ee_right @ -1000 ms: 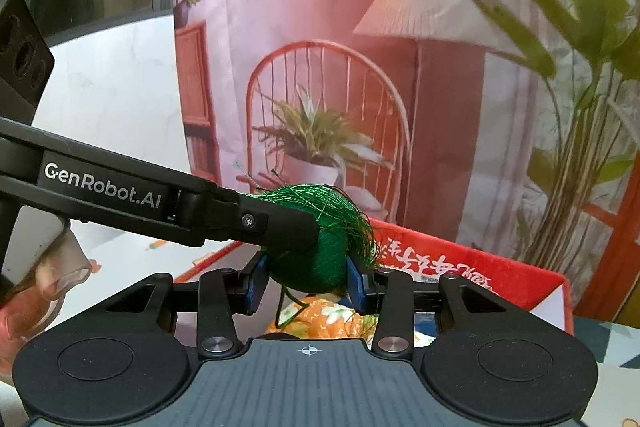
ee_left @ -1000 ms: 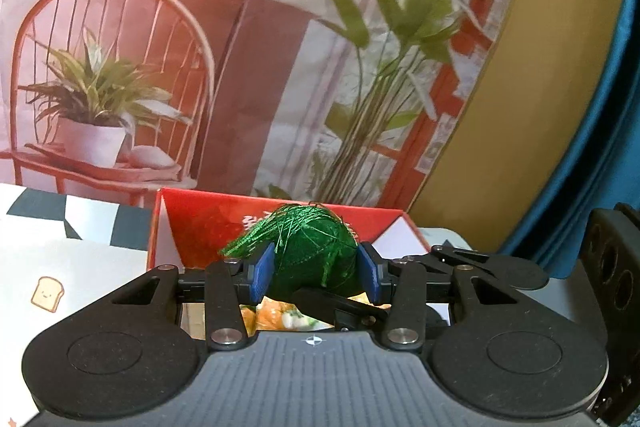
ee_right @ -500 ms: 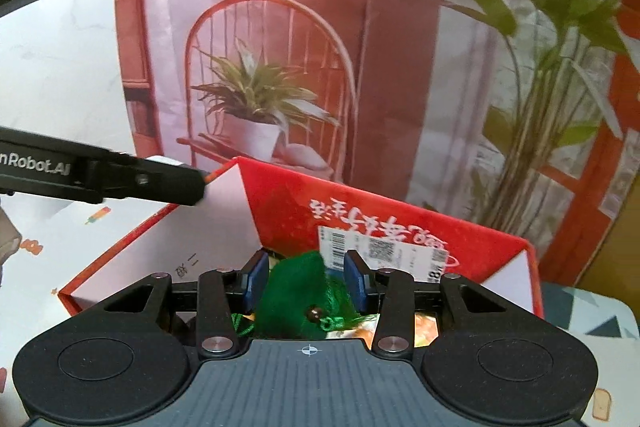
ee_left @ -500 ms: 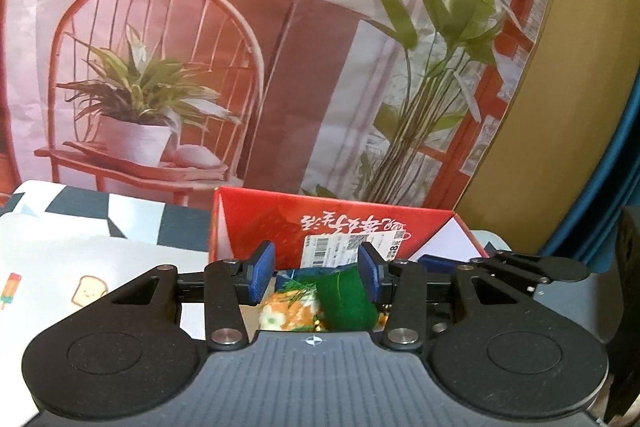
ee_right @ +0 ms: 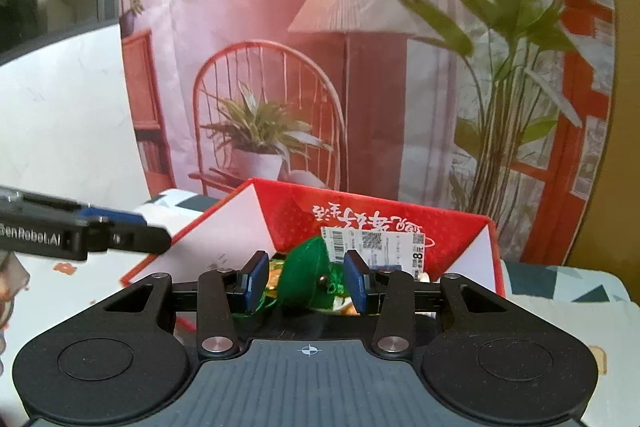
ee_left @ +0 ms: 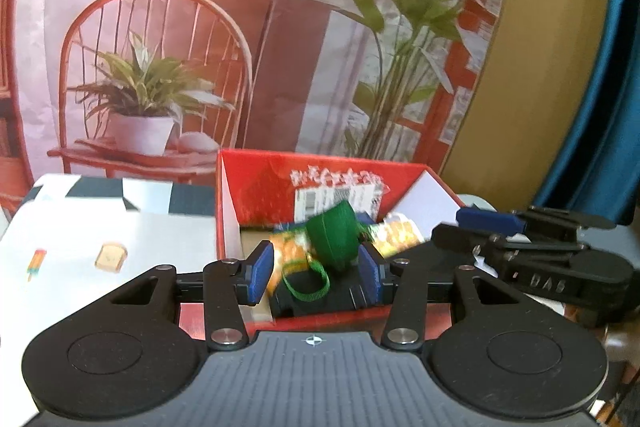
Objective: Organize soft objects
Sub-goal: 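Carry the green tinsel ball with both tools into the red box and open them, then move both tools down to the white plastic pouch on the grey towel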
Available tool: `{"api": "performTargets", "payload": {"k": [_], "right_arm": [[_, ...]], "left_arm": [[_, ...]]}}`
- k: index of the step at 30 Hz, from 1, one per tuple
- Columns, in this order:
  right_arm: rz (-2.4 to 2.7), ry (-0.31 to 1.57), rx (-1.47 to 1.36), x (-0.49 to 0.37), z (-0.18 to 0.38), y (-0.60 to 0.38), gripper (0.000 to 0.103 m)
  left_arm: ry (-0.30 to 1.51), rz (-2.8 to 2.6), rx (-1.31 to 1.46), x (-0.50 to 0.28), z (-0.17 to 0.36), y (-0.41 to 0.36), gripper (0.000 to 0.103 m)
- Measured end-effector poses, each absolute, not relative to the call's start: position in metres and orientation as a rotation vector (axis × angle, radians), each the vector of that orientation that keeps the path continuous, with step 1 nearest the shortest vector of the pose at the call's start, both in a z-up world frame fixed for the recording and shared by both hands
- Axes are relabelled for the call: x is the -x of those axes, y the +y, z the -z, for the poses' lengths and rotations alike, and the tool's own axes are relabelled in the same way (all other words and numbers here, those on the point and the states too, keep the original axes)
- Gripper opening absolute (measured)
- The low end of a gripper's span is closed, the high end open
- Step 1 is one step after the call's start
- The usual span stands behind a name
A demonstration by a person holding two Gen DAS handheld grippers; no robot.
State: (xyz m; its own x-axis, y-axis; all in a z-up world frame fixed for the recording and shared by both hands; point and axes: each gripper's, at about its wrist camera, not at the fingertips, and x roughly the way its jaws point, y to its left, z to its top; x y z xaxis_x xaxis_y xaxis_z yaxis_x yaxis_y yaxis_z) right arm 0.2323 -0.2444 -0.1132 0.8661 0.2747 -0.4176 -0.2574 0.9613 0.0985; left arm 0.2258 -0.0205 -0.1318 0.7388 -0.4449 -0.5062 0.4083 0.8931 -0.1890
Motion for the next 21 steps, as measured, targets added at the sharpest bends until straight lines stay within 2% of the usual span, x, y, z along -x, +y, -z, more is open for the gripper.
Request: {"api": "performTargets", "payload": {"k": [10,21], "right_arm": [[-0.297,0.439,-0.04,-0.161,0.126,-0.248,0.039],[-0.235,0.586,-0.105,-0.091,0.186,-0.263,0.039]], "left_arm": [[0.643,0.486,0.117,-0.16,0.166,-0.012,0.049],[0.804,0.541,0.073,-0.114,0.229,-0.041,0.049]]}}
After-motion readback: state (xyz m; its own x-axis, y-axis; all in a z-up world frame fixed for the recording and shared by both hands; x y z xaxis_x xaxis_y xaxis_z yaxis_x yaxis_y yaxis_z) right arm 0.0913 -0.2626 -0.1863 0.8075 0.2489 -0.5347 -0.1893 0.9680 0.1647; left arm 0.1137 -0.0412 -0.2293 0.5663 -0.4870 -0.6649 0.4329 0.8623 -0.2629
